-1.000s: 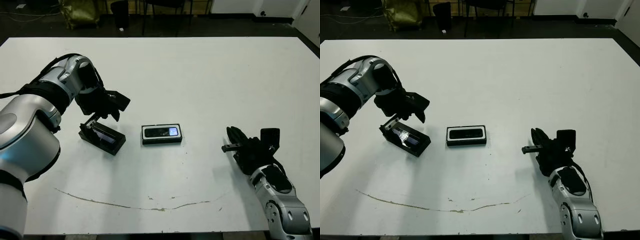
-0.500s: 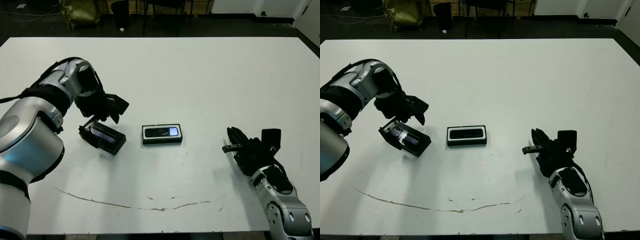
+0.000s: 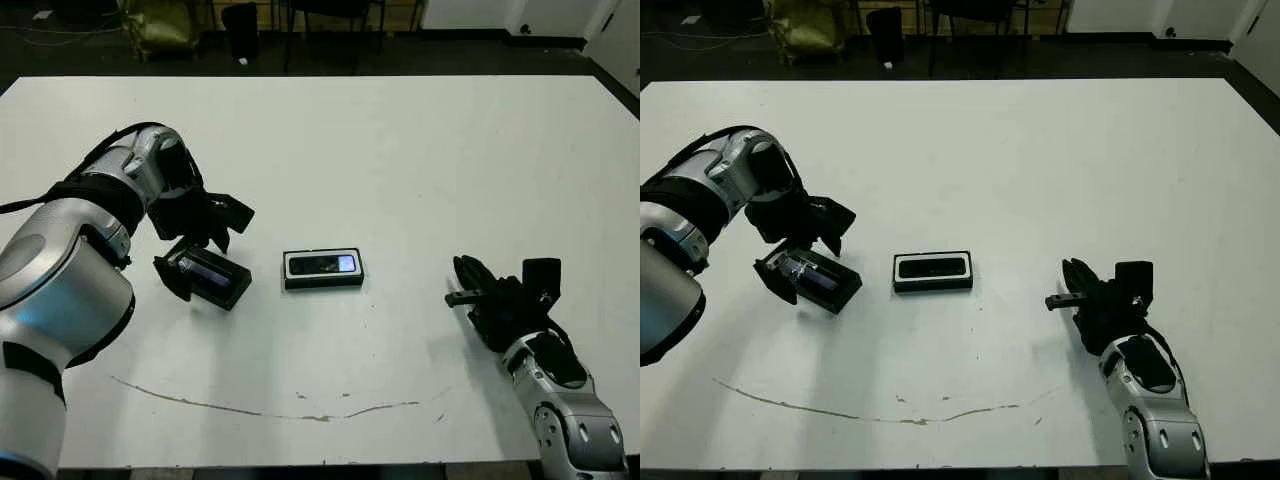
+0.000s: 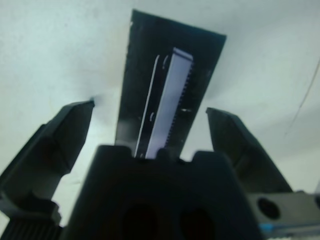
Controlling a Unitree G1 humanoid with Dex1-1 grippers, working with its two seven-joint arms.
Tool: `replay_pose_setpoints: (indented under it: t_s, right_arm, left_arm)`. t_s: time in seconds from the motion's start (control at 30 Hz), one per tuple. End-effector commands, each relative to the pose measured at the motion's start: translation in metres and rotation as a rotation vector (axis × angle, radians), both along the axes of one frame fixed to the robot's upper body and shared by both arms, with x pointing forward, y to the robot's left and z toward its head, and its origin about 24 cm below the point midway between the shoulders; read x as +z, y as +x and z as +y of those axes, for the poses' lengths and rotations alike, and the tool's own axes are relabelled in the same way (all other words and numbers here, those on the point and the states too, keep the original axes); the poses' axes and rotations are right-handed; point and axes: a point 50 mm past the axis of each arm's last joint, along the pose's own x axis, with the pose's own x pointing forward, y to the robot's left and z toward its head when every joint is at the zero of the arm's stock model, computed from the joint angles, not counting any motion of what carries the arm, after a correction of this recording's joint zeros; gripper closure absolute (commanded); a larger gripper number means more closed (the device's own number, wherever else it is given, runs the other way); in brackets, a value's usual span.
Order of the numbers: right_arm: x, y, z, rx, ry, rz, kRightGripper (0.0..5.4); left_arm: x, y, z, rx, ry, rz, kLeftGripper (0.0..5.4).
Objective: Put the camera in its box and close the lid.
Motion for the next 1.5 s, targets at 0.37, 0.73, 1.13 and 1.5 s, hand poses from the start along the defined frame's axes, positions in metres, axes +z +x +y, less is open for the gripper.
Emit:
replay_pose_setpoints:
  t_s: [0.37, 0.73, 1.13, 1.5]
  right_arm:
    - [0.001, -0.003, 0.0, -0.023, 0.01, 0.044, 5.4]
    - [0.003, -0.004, 0.002, -0.013, -0.004, 0.054, 5.4]
    - [0.002, -0.004, 0.002, -0.013, 0.01, 0.059, 5.4]
    - [0.001, -0.004, 0.002, -0.002, 0.004, 0.05, 5.4]
  left_arm:
    - [-0.024, -0.008, 0.024, 0.069, 0.099, 0.021, 0.05]
    - [-0.029, -0.009, 0.031, 0.095, 0.129, 0.001, 0.05]
    - [-0.045, -0.015, 0.03, 0.227, 0.032, 0.055, 1.57]
    - [-0.042, -0.016, 0.029, 0.238, 0.089, 0.116, 3.32]
